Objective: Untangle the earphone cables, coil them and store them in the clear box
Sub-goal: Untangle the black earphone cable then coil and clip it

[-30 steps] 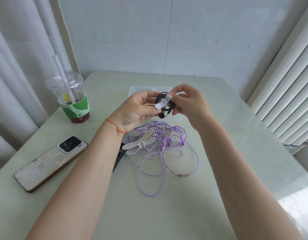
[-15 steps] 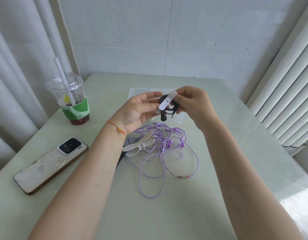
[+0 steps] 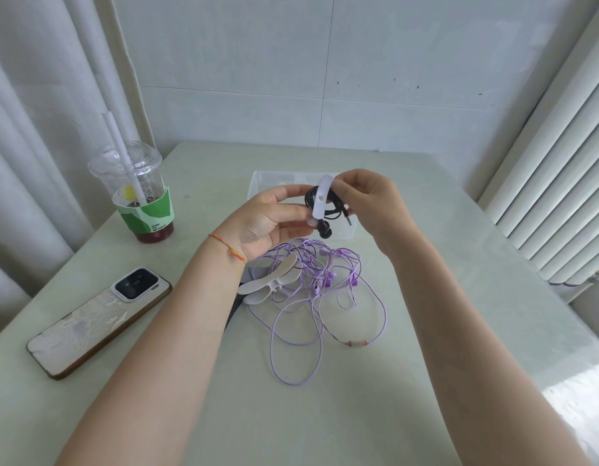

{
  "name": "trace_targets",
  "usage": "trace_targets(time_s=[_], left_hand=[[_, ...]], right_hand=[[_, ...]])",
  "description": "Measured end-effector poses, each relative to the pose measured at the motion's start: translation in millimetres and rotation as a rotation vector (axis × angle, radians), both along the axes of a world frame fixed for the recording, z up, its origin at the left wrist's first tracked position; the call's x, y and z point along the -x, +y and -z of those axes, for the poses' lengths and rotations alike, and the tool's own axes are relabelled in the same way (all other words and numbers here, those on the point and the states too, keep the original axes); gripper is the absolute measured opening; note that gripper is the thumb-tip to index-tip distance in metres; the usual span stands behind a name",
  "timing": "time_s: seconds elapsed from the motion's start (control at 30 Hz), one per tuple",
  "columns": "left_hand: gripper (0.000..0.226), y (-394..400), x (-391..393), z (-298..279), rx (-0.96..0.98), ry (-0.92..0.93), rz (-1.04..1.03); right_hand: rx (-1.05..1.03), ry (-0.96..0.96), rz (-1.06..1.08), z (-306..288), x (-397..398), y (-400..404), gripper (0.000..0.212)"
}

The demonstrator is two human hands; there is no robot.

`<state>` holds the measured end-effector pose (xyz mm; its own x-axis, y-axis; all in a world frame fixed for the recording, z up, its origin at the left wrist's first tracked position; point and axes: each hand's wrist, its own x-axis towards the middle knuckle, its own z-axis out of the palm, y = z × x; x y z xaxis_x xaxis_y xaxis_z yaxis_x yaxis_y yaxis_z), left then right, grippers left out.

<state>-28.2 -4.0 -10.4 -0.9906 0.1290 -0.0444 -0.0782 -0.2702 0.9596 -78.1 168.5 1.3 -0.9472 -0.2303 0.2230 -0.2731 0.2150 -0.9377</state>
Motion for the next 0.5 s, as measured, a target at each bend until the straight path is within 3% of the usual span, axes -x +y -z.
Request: trace_targets(time_s=[0.23,0.5], left_hand=[[0.037,-1.9,5.3,1.1,-0.15,0.004,-0.11],[0.025,-4.2,7.1,3.2,-0.149,-0.061,-0.096]], right_hand=[[-0.012,-0.093,-0.244,3.3,-5.6,-4.0,0.049],[0.056,-0.107,-0.294,0.5,-8.2,-4.0,0.046]])
